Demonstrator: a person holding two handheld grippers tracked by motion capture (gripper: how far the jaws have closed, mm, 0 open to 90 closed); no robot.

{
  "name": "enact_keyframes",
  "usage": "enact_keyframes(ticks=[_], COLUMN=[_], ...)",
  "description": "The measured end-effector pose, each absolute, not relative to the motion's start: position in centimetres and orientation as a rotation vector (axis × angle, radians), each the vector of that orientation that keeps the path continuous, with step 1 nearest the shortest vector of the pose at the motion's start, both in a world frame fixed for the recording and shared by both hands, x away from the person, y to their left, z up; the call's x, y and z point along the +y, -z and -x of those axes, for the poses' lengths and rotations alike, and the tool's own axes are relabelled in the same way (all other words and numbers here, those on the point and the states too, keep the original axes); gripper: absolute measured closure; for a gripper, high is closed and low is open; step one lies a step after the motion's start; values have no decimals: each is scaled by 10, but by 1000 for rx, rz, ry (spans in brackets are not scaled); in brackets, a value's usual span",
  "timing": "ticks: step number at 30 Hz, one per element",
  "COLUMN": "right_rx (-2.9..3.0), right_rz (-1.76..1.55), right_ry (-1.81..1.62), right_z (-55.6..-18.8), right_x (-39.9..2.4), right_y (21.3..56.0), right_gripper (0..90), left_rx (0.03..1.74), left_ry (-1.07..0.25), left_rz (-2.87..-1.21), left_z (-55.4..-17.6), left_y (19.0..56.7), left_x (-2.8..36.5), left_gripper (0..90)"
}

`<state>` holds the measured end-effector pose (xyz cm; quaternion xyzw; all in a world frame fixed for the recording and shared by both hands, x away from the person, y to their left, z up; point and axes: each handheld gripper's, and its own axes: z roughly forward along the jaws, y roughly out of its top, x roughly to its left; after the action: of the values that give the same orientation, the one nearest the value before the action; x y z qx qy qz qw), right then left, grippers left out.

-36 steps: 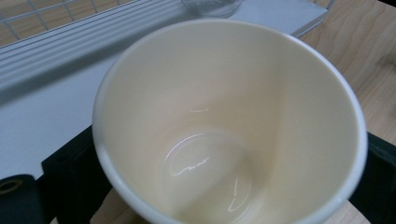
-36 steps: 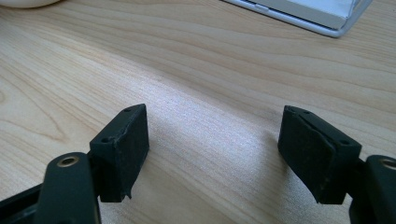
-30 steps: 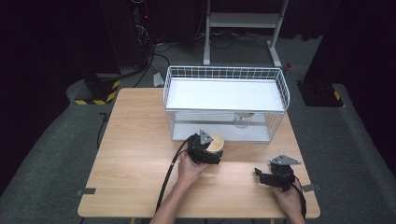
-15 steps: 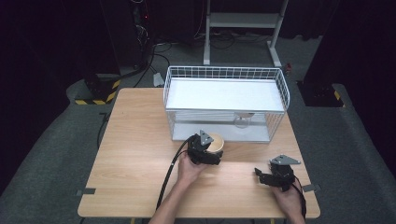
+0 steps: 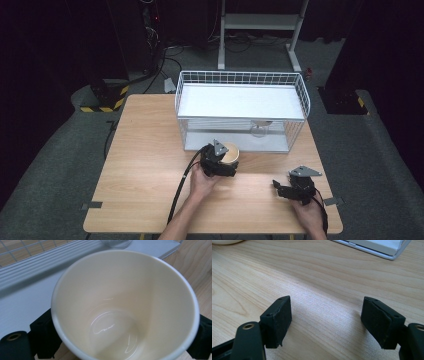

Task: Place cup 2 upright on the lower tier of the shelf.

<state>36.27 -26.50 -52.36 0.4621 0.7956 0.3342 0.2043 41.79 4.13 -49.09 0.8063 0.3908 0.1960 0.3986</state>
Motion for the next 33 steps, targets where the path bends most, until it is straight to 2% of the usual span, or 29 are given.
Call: enact_keyframes(ticks=[33], right_rx=[2219], right_rz=[-1289], right_ry=[-932], right_z=[-363], right_x=[-265], right_y=[524], right_gripper=[248], left_rx=[1017], left_ry=[-554], left_rz=[-1984], left_z=[-417], left_y=[478], left_x=[52], left_gripper=[98])
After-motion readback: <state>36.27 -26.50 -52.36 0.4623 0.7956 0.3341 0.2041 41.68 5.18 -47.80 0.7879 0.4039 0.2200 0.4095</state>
